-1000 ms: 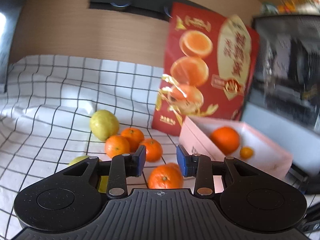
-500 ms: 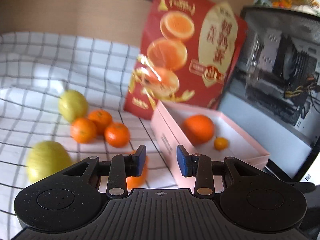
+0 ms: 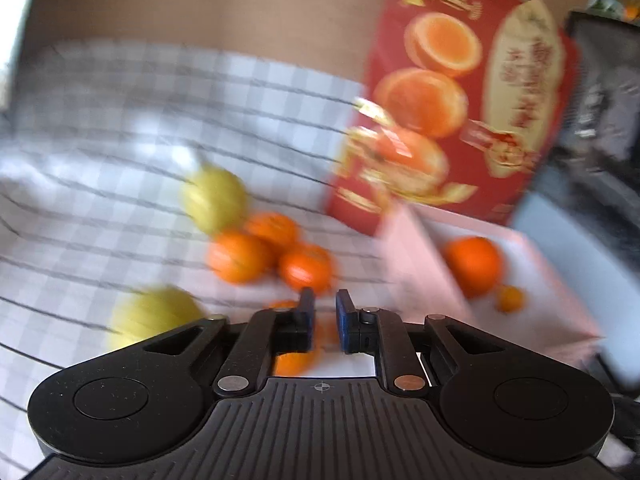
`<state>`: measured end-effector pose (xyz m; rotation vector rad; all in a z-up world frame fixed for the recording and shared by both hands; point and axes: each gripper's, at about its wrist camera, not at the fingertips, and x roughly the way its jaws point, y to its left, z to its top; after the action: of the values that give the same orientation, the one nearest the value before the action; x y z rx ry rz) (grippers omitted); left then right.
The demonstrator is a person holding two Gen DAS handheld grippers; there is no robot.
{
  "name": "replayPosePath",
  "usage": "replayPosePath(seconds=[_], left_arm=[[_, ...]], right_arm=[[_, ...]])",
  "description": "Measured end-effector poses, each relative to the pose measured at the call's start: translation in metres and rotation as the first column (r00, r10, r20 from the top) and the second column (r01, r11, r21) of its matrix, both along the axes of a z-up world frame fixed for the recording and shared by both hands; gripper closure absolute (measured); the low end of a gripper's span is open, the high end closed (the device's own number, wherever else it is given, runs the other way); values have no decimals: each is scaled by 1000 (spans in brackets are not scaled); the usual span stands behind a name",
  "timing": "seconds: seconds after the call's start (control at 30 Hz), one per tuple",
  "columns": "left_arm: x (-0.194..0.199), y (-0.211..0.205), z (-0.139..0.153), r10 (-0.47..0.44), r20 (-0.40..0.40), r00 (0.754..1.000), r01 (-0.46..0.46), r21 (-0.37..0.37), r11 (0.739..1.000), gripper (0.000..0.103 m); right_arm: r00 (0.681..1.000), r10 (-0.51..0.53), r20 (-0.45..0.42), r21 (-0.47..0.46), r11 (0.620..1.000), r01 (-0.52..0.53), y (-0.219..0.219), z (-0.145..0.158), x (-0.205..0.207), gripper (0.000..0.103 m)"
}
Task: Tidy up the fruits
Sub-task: 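Grasp another mandarin with the left tool while the right tool holds its orange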
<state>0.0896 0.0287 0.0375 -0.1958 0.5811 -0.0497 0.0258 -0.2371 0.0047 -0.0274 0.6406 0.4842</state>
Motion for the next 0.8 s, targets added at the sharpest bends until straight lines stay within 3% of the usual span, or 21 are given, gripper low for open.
replayPosePath(seconds=[0.03,0.13,0.2,0.43,0.67,0.8], left_arm=[[3,-1,1,18,-10,1000,-18,25,1000,75],[13,-1,0,-58,-35,998,56,-59,997,74],[21,-5,0,-99,-42,994,95,-77,992,74],[46,-28,-17,-101,-155,983,107,34,994,74],[55,-44,-23,-125,-179,976,133,32,991,58],[57,-53,-26,-166,-199,966,172,10,985,62]], right_arm=[[1000,-2,-3,-2,1000,2,0,0,1,20],[1000,-6,-13,-7,1000,6,1,-1,2,20],[1000,-11,-18,-10,1000,11,1,-1,3,20],[1000,-19,-20,-9,1000,19,1,-2,3,20],[1000,-21,-21,-9,1000,20,1,-2,3,20],[999,-21,-25,-10,1000,21,1,-2,3,19]])
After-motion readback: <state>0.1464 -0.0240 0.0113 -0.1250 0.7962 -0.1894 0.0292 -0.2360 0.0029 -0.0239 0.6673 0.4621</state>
